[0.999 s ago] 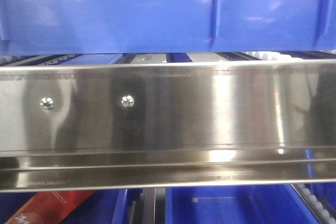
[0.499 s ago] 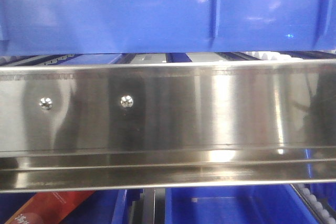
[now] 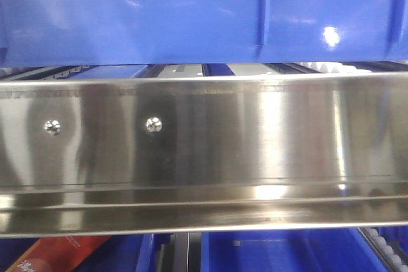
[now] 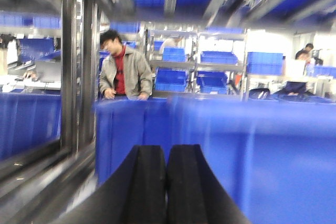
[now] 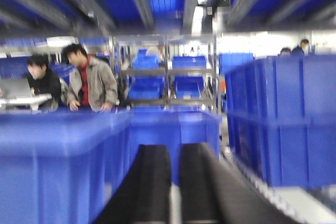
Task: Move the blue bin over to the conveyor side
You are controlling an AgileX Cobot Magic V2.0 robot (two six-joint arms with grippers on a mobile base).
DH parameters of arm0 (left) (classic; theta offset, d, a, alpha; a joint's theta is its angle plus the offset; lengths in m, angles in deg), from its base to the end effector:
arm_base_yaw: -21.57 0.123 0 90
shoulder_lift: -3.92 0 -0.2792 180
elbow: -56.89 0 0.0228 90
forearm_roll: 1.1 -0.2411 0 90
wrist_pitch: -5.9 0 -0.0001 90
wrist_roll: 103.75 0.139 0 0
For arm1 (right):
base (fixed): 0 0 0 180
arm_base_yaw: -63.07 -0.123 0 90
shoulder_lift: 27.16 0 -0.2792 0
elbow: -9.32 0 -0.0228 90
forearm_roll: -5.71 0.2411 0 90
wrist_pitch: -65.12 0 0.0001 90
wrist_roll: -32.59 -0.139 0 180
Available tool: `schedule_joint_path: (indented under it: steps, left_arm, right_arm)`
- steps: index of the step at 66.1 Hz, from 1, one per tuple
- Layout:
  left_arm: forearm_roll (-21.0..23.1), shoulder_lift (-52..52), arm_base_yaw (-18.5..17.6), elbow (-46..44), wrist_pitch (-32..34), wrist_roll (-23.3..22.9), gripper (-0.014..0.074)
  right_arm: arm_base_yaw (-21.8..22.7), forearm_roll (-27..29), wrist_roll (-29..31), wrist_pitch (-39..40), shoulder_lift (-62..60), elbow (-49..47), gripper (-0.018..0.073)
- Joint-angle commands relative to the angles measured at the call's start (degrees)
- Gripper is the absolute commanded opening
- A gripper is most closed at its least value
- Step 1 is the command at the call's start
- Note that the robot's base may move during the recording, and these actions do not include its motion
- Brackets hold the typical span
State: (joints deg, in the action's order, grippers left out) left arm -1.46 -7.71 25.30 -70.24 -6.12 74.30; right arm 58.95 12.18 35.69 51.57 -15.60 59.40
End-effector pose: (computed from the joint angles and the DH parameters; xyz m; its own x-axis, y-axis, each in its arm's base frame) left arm 0.0694 0.0047 0.3360 0.2344 -0.0127 -0.9721 -0.0598 0.9978 -0.0274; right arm 0.0617 0.0081 0.3492 0.2505 0.0738 -0.9653 -0.1114 0.9927 0.0470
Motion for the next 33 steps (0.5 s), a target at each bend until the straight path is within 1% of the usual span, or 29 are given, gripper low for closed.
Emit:
schedule_joint_path:
  steps: [1,4,5,9,12,15,21,23,27,33]
  left_arm:
    - [-0.8,-3.7,-1.3,-6.8,-6.2,0.2,0.0125]
    - [-1.9,-5.6,-2.0,-9.6,-8.5,0.3,0.0192]
    - [-2.2,-6.5,-2.1,-10.4,-9.4,0.3,0.0211]
    - [-3.8,-9.1,-2.6,-13.6,-11.0,0.3,0.0279]
    - [-4.9,-11.3,-3.0,-15.4,-11.3,0.3,0.0330]
    - [-5.4,-13.3,-3.0,-16.6,-11.1,0.3,0.0388]
    - [-5.4,-16.8,-3.0,-18.5,-11.2,0.3,0.0489]
    - [-5.7,-18.1,-3.0,-19.0,-11.2,0.3,0.0539]
    - [-6.6,-20.0,-3.0,-20.3,-10.8,0.3,0.0610]
    - [-6.7,-22.6,-3.1,-22.7,-10.6,0.3,0.0610]
  right_arm:
    - [0.0,0.1,0.1,-2.1,4.3,-5.4,0.0199]
    - [0.0,0.1,0.1,-2.1,6.6,-7.4,0.0285]
    - [0.0,0.1,0.1,-2.1,7.7,-8.2,0.0327]
    - [0.0,0.1,0.1,-2.1,10.7,-10.1,0.0438]
    - [0.0,0.1,0.1,-2.1,13.4,-11.0,0.0509]
    - [0.0,0.1,0.1,-2.2,15.9,-11.4,0.0562]
    - [0.0,0.1,0.1,-1.8,20.2,-12.3,0.0558]
    - [0.0,0.1,0.1,-1.5,21.8,-12.8,0.0558]
    - [-0.5,0.1,0.1,-1.5,23.9,-14.1,0.0558]
    - [-2.1,0.1,0.1,-2.4,26.9,-16.9,0.0558]
